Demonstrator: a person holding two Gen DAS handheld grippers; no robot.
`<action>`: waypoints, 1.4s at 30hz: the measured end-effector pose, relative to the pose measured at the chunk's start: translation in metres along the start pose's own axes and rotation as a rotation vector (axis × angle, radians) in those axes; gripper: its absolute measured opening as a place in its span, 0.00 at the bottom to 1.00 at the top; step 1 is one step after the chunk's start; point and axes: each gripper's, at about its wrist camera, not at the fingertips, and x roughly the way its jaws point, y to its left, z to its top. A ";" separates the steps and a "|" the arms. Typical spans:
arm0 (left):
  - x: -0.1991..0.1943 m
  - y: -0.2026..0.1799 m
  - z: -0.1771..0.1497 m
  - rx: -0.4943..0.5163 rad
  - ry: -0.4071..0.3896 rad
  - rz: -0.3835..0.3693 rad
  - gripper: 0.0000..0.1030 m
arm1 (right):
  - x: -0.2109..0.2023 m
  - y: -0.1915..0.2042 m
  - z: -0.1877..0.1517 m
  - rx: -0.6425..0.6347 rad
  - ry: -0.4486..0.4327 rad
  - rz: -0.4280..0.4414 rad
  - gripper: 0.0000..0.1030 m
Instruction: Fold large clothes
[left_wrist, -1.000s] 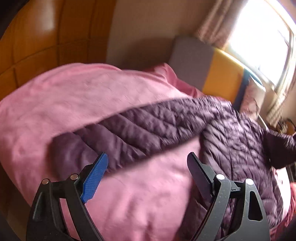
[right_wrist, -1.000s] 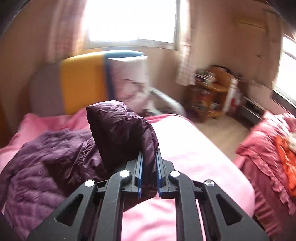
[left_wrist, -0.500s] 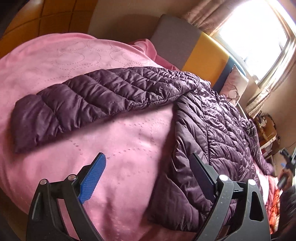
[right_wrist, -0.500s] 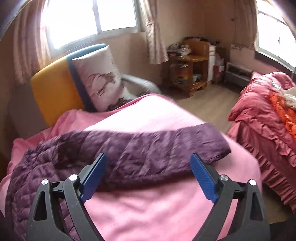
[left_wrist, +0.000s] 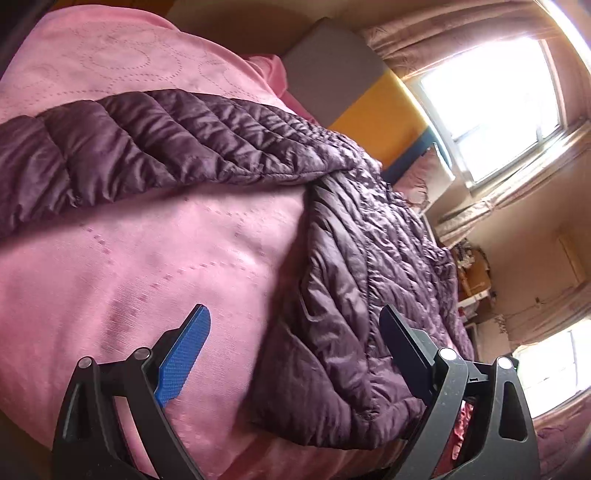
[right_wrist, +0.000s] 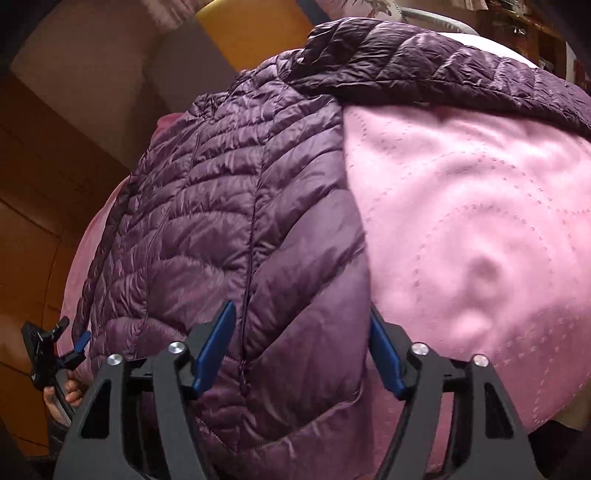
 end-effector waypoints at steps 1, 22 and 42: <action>0.002 -0.001 -0.002 0.000 0.006 -0.013 0.89 | 0.003 0.001 0.001 -0.013 0.008 -0.010 0.51; -0.014 -0.016 -0.046 0.209 0.115 0.078 0.04 | -0.041 0.010 -0.028 -0.225 0.077 -0.105 0.26; -0.082 0.147 0.088 -0.294 -0.266 0.597 0.51 | 0.082 0.217 -0.003 -0.494 0.022 0.112 0.74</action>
